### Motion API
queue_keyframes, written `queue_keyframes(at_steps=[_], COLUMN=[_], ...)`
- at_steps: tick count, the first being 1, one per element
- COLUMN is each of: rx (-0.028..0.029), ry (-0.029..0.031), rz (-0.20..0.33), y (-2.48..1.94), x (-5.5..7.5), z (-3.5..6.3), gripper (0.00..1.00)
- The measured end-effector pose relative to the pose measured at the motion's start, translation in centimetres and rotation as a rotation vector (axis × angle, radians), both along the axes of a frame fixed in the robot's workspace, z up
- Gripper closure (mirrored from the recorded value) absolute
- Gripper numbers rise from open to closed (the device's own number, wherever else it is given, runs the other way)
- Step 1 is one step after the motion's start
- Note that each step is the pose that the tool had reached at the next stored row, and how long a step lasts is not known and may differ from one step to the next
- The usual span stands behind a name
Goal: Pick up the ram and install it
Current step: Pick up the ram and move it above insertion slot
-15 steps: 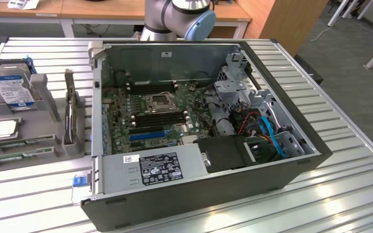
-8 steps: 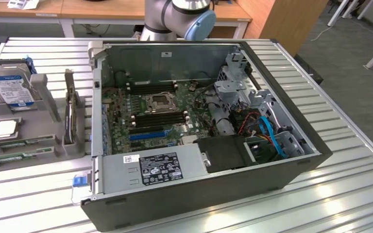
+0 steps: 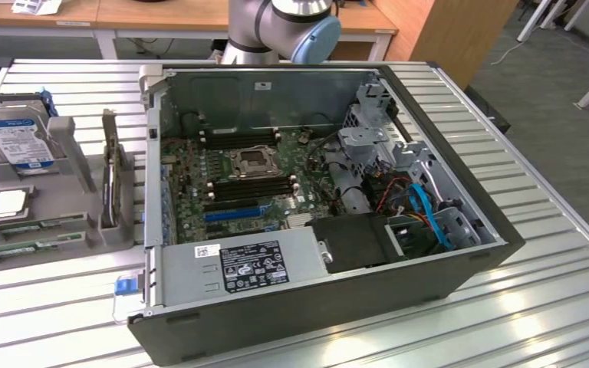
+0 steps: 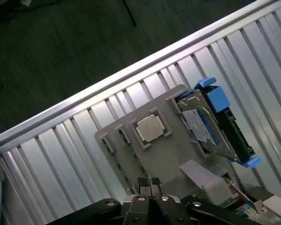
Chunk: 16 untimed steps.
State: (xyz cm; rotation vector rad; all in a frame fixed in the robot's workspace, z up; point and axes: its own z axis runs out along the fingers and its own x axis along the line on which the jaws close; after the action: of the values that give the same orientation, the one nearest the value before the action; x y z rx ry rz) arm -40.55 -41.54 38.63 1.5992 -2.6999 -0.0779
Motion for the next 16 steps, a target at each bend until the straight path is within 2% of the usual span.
queue_keyframes(at_steps=[16], rx=[0.0], ry=[-0.0001], rz=[0.184], y=[0.0], x=[0.0], z=[0.0], gripper=[0.9])
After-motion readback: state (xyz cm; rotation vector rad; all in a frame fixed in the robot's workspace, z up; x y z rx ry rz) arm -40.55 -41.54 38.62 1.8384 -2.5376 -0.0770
